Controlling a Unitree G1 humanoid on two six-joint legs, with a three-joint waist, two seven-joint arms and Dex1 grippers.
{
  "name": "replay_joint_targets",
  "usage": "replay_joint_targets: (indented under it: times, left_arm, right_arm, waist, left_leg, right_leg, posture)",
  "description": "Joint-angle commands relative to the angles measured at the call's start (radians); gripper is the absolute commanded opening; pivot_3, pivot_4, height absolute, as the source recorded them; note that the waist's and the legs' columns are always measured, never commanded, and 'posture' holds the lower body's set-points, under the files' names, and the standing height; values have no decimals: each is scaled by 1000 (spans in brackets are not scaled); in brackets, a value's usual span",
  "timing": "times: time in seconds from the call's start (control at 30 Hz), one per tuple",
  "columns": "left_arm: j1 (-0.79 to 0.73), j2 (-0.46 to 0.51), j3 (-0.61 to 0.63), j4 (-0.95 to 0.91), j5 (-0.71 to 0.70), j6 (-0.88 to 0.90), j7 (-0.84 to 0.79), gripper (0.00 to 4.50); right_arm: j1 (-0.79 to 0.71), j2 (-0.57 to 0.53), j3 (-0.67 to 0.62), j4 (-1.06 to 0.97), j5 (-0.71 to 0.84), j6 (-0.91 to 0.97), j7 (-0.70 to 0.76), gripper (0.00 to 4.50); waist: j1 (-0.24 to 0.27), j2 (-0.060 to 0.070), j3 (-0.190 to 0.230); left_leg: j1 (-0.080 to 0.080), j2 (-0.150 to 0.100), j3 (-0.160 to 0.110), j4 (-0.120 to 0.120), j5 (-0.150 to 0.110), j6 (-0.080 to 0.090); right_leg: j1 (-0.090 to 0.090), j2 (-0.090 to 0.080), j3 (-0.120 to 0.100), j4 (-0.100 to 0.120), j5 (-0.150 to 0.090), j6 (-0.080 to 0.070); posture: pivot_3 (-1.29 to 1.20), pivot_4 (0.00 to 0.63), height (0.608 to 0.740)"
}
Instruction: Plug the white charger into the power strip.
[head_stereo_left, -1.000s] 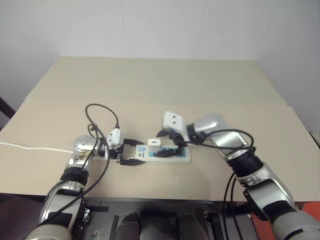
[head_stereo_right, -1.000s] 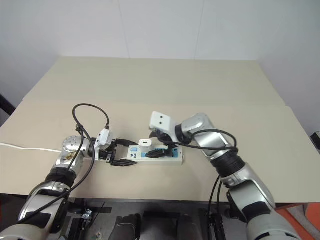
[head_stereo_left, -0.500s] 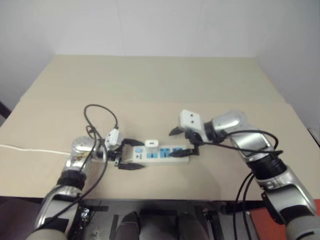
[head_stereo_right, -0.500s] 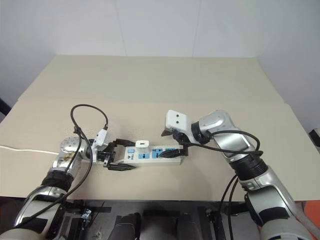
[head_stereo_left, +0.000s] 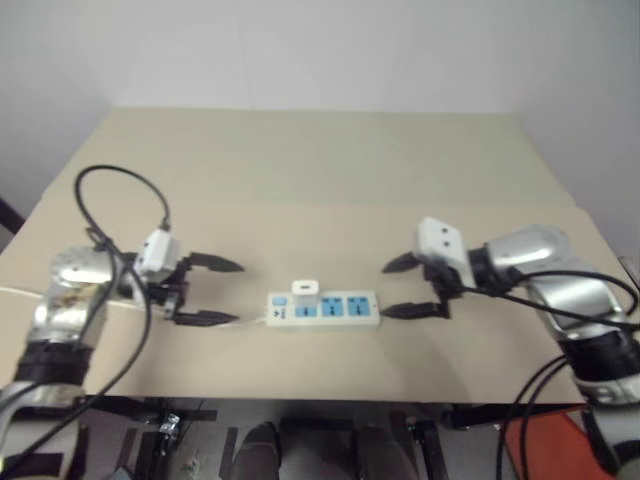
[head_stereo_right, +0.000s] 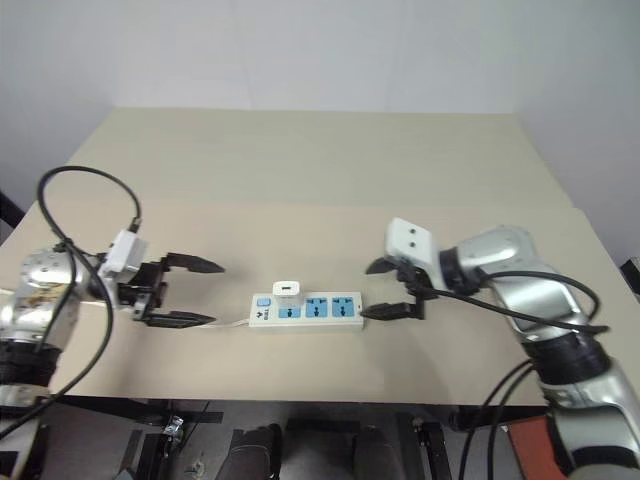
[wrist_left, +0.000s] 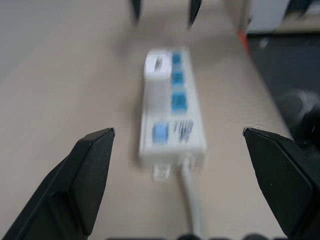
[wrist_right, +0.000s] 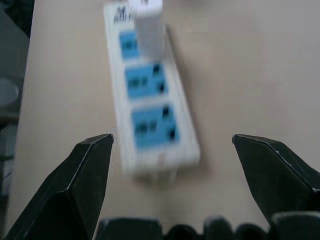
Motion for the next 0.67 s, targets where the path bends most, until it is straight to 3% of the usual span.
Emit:
replay_joint_targets:
  times: [0.03,0.17,0.37,0.67]
  left_arm:
    - [22,51,51,49,13,-55,-3,4482]
    - [40,71,87,59,-3,-64,-3,4482]
    - [100,23,115,-35,-46,-15,11,4482]
    - [181,12,130,-118,-32,29,40,4482]
  right_arm:
    - [58,-85,-100,-44,27,-54,24,4500]
    - [155,-160,-196,-26,44,-93,24,4500]
    - [271,-197,-318,-39,81,-103,6,4500]
    - [312,-190,-310,-124,125,-42,-55,4500]
  waist:
    - [-3,0,0]
    - [-1,0,0]
    - [0,0,0]
    - [-2,0,0]
  left_leg:
    - [0,0,0,0,0,0]
    - [0,1,1,0,0,0]
    - [0,1,1,0,0,0]
    - [2,1,2,0,0,0]
  right_leg:
    - [0,0,0,0,0,0]
    - [0,0,0,0,-1,2]
    - [0,0,0,0,-1,2]
    - [1,0,1,0,-1,2]
  posture:
    - [0,150,740]
    - [0,150,740]
    - [0,150,740]
    - [0,150,740]
